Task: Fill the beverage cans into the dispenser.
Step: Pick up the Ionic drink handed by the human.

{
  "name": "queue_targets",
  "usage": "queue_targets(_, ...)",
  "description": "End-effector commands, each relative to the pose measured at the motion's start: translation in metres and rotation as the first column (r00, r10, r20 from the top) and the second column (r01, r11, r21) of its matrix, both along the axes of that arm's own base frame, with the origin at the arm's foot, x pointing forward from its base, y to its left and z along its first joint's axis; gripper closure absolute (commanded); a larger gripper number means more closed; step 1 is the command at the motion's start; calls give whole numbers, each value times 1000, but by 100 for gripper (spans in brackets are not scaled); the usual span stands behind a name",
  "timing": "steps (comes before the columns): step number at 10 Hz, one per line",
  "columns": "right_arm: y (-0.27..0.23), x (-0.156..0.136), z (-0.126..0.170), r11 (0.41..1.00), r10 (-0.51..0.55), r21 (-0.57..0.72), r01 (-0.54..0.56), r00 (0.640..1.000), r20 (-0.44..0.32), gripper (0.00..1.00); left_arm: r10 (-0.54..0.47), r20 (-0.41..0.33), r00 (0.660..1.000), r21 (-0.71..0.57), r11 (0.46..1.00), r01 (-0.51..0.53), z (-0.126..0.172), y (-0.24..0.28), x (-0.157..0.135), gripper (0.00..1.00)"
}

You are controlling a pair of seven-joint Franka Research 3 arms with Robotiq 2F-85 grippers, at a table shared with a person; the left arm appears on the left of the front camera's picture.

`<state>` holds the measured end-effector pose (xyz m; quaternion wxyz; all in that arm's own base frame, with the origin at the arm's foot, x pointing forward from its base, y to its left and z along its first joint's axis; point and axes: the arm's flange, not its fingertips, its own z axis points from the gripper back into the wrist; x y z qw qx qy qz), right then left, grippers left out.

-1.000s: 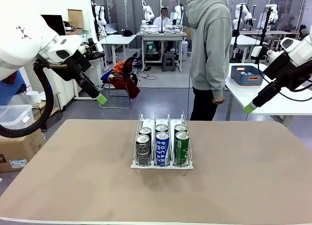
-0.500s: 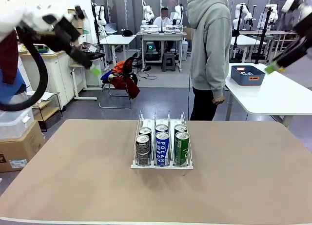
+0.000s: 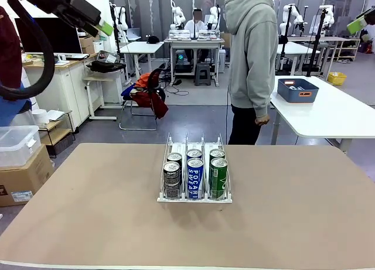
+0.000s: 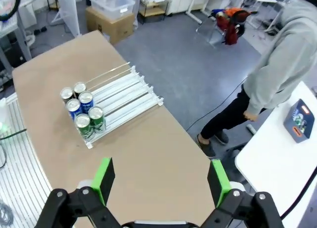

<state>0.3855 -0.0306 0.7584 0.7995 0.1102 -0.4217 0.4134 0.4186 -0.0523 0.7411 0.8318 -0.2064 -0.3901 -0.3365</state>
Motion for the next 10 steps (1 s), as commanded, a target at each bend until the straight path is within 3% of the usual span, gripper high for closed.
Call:
queue_targets(1, -13, 13, 6, 999, -28, 30, 29, 999, -22, 0, -5, 20, 1000, -1, 1000, 5, -1, 3, -2, 0)
queue_targets(2, 0, 0, 0, 1000, 0, 0, 0, 1000, 0, 0, 0, 0, 1000, 0, 1000, 0, 0, 0, 0, 0)
queue_targets(6, -2, 5, 5, 1000, -23, -6, 23, 1000, 3, 0, 0, 7, 1000, 3, 1000, 0, 4, -1, 0, 0)
queue_targets(8, -10, 14, 15, 999, 43, -30, -43, 999, -24, 0, -90, 26, 996, 53, 995, 88, 17, 4, -4, 0)
queue_targets(10, -10, 16, 31, 996, 65, -69, -64, 998, 14, 0, -158, 61, 986, 102, 983, 152, 26, 5, -8, 0)
